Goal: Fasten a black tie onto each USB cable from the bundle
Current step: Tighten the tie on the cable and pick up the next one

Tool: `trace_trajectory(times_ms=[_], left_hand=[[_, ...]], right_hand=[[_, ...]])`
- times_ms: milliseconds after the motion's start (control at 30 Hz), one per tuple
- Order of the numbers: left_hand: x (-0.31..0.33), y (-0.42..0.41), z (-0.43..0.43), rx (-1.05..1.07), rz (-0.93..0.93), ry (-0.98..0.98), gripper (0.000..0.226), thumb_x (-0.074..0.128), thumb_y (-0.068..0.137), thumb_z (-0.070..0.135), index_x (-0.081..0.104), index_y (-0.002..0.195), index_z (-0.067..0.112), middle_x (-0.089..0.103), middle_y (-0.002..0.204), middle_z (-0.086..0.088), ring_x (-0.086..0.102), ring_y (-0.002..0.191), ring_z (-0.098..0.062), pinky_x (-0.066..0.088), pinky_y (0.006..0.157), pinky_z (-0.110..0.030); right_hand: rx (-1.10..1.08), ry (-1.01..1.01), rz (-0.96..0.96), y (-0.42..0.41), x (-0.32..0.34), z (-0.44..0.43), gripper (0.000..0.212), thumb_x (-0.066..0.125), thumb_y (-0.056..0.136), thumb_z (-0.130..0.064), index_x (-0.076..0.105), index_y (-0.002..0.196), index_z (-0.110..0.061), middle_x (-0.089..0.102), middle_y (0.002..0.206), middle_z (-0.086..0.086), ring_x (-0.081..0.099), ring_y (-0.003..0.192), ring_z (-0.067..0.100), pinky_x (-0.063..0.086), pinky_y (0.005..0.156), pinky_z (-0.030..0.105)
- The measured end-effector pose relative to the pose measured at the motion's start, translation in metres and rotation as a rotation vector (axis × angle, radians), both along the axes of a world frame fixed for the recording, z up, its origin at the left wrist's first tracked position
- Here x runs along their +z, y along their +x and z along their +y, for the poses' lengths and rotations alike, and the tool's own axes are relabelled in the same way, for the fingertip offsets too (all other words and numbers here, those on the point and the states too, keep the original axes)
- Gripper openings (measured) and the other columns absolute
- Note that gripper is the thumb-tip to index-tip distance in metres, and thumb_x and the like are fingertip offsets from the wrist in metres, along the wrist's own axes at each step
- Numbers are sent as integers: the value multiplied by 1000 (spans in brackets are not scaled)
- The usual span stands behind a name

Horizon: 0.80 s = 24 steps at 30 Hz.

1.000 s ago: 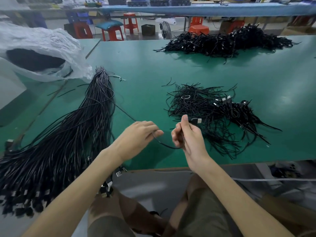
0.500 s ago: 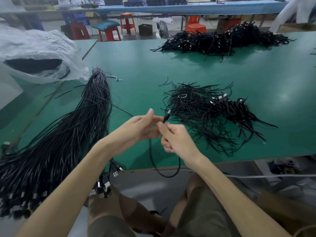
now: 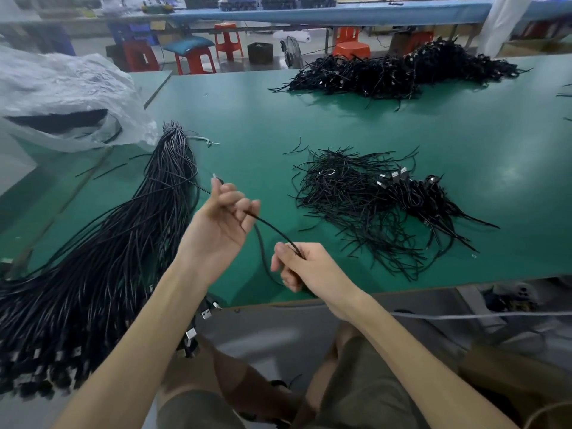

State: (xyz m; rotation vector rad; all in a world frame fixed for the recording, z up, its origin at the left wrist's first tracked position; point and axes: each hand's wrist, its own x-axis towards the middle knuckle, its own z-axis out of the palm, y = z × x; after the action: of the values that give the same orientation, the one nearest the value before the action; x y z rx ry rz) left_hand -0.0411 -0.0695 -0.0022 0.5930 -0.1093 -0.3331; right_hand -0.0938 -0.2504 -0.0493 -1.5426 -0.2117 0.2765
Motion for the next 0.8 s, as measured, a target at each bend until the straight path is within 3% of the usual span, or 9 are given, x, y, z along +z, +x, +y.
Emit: trace_trajectory(times_ms=[100,200,233,300,367,433,567,667,800], left_hand=[[10,-6,8,-136,-4,-110,41,43,109,36,57,74,21,31,47,8,23,42,-9,31,48,-21],[19,-18,20,-381,-140,26,39,49,106,31,51,69,19,18,45,9,14,40,-8,22,46,-23],[23,-21,25,-490,-214,129,40,52,105,29,51,67,18,18,45,8,18,39,-7,25,46,-20],[29,-30,29,-656,-410,564,41,60,102,31,55,64,15,28,44,6,30,38,-5,31,45,-17],[32,-40,24,-872,-558,1029,39,59,102,39,65,71,16,45,46,5,35,36,-8,29,41,-17],[29,-48,14,-1004,-591,1331,38,56,105,40,69,80,15,56,50,4,39,35,-10,32,40,-20],[11,-48,5,-626,-616,1753,31,55,105,36,67,89,12,60,47,-1,47,35,-11,43,49,-22],[7,-46,14,-445,-574,1725,16,61,103,30,68,98,17,59,43,-3,54,36,-4,37,46,-12],[3,-46,20,-419,-632,1773,39,55,102,49,78,88,21,68,53,-6,63,46,-8,46,55,-18]], right_hand=[[75,-11,1,-2,-3,-5,36,61,102,-40,66,75,-17,46,54,-3,38,53,13,36,57,20],[40,-91,-7,4,-1,-9,32,70,96,-38,72,72,-18,47,55,-5,34,53,10,31,54,21],[-13,-155,-46,7,1,-10,31,74,94,-39,73,72,-17,52,55,-2,36,54,10,30,55,23],[-128,-318,-146,15,5,-13,30,79,89,-38,71,69,-17,56,54,1,39,57,9,30,57,28],[-199,-445,-229,22,12,-15,31,80,87,-36,65,66,-19,44,47,-9,32,51,6,27,52,24],[-225,-537,-302,27,21,-13,32,79,88,-37,61,65,-22,40,45,-12,33,48,9,27,51,23],[-246,-568,-422,27,38,-2,33,75,90,-43,58,67,-27,41,47,-11,36,49,10,34,55,31],[-214,-480,-447,26,45,3,29,76,92,-38,64,71,-22,43,46,-11,29,51,10,32,53,31],[-188,-349,-403,28,44,6,18,77,92,-25,72,76,-18,56,51,-22,31,53,10,29,52,28]])
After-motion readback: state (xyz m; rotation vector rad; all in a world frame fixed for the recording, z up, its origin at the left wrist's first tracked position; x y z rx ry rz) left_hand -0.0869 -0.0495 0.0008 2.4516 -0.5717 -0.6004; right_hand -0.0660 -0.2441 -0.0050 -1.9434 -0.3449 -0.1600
